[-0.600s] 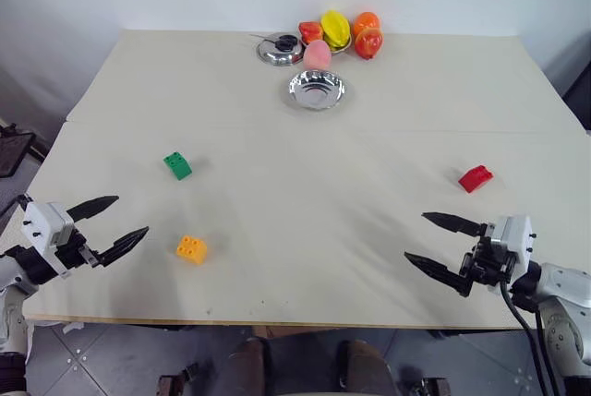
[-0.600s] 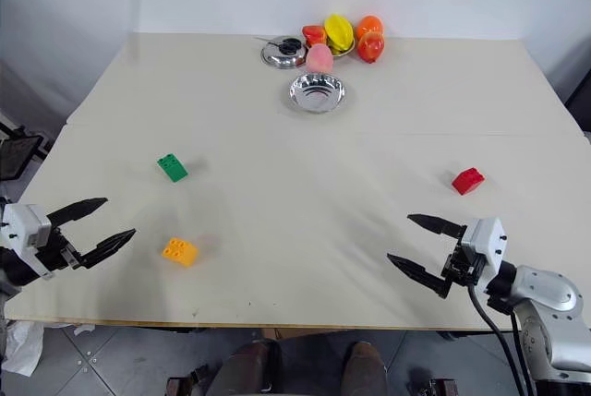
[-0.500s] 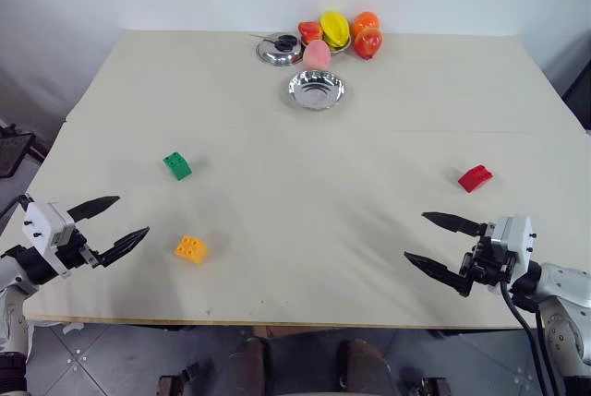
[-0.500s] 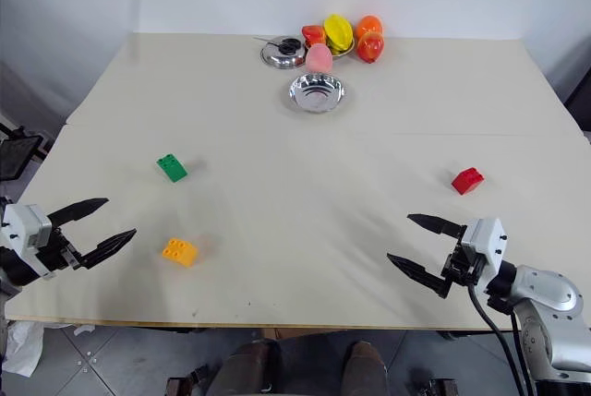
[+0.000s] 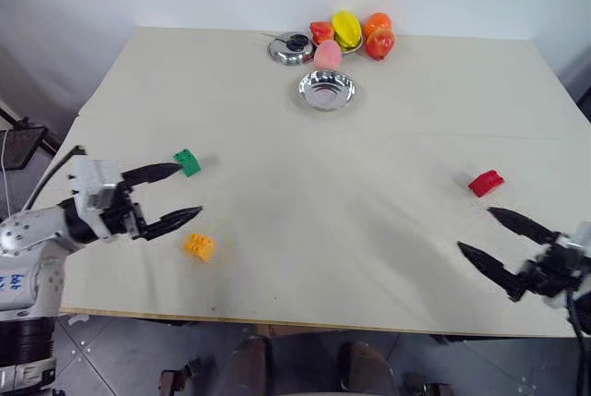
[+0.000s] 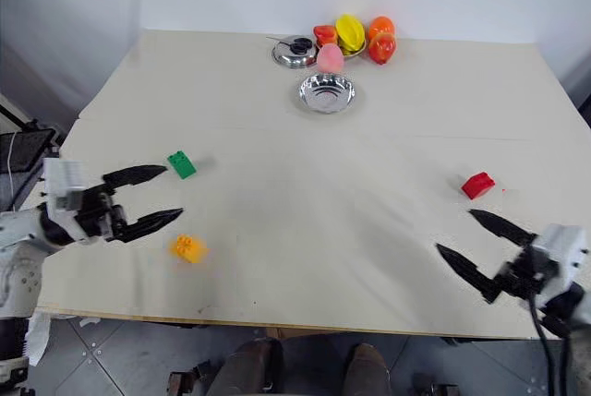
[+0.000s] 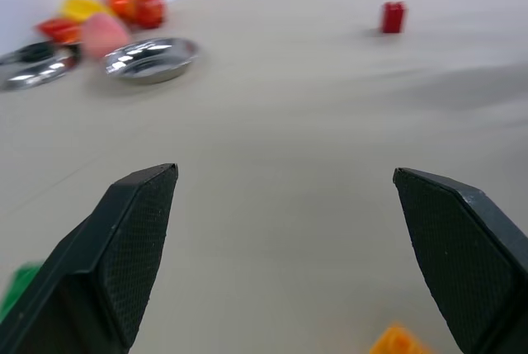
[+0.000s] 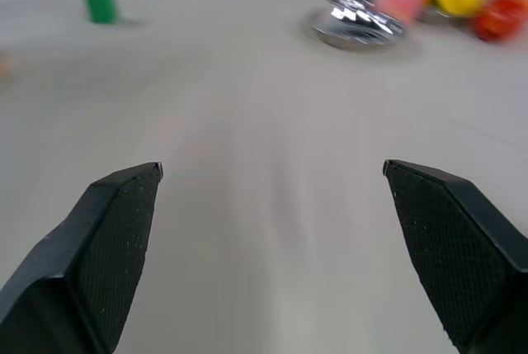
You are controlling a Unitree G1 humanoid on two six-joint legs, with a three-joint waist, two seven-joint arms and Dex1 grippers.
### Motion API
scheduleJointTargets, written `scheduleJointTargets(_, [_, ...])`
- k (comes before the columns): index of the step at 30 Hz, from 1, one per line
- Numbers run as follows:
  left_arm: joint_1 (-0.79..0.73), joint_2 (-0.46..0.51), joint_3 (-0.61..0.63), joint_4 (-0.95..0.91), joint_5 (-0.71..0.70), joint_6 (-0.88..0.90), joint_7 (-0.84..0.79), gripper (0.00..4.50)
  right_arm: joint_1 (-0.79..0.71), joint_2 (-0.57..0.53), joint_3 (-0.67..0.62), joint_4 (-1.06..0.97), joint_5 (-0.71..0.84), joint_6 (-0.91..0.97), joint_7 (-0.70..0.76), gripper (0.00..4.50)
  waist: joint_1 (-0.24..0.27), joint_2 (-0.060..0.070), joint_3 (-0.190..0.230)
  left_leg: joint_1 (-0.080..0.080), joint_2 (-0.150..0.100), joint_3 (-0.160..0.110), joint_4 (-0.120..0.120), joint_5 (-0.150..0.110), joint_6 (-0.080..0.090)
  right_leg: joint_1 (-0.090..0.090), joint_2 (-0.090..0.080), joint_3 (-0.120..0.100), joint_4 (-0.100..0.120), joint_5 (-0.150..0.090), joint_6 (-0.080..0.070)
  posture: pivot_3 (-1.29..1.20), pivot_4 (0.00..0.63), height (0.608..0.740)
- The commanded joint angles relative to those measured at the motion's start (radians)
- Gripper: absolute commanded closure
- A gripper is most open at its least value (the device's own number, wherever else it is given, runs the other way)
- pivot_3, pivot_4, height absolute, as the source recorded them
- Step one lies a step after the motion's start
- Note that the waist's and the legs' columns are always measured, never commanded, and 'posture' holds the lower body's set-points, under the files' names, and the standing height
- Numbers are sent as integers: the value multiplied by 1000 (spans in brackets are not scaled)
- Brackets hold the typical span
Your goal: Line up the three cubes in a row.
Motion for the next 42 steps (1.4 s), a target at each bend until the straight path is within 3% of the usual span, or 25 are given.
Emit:
scheduleJointTargets(1, [-75,-83,-104,-56,8,45,45,54,72,41,-128,67,-15,-27,-65,0,4,0,0,0,0,0,0,0,0,0,0,0,0,0,0,0,150,740])
scheduleJointTargets(7, [-108,-155,-164,-68,50,41,91,54,77,85,-134,183,-99,-102,-122,0,-13,1,0,1,2,4,-1,0,0,-2,2,5,0,1,0,0,150,740])
scheduleJointTargets(10, [-99,-148,-170,-93,50,46,78,54,12,46,-79,203,-146,-82,-147,0,-26,1,0,2,2,7,-1,0,0,-3,2,7,0,1,1,0,150,740])
scheduleJointTargets(14, [-55,-70,-170,-144,-18,192,22,54,-286,-84,30,276,-157,109,-247,0,-49,5,4,3,4,12,1,-1,1,-5,4,13,0,3,1,0,150,740])
scheduleJointTargets(19, [-63,-80,-206,-146,43,122,5,54,-538,-162,168,448,-244,268,-322,0,-23,5,4,2,12,15,2,-1,0,-8,12,17,-3,6,-1,0,150,740])
scheduleJointTargets(27, [-66,-103,-214,-162,64,95,28,54,-847,-178,360,745,-373,290,-278,0,-11,5,4,-1,13,21,3,-4,1,-9,14,20,-11,9,0,0,150,740])
scheduleJointTargets(32, [-65,-101,-205,-155,72,82,38,54,-934,-154,387,872,-405,215,-250,0,-12,5,4,-2,14,22,1,-4,1,-10,16,20,-13,9,0,0,150,740])
scheduleJointTargets(36, [-72,-99,-205,-151,77,75,39,0,-970,-146,398,948,-429,184,-245,919,-14,5,4,-2,14,22,2,-4,1,-10,16,20,-13,10,0,0,150,740])
scheduleJointTargets(42, [-77,-91,-192,-141,82,64,37,0,-996,-159,423,965,-440,144,-159,2981,-25,5,4,-2,14,22,2,-4,1,-10,16,20,-13,10,0,0,150,740])
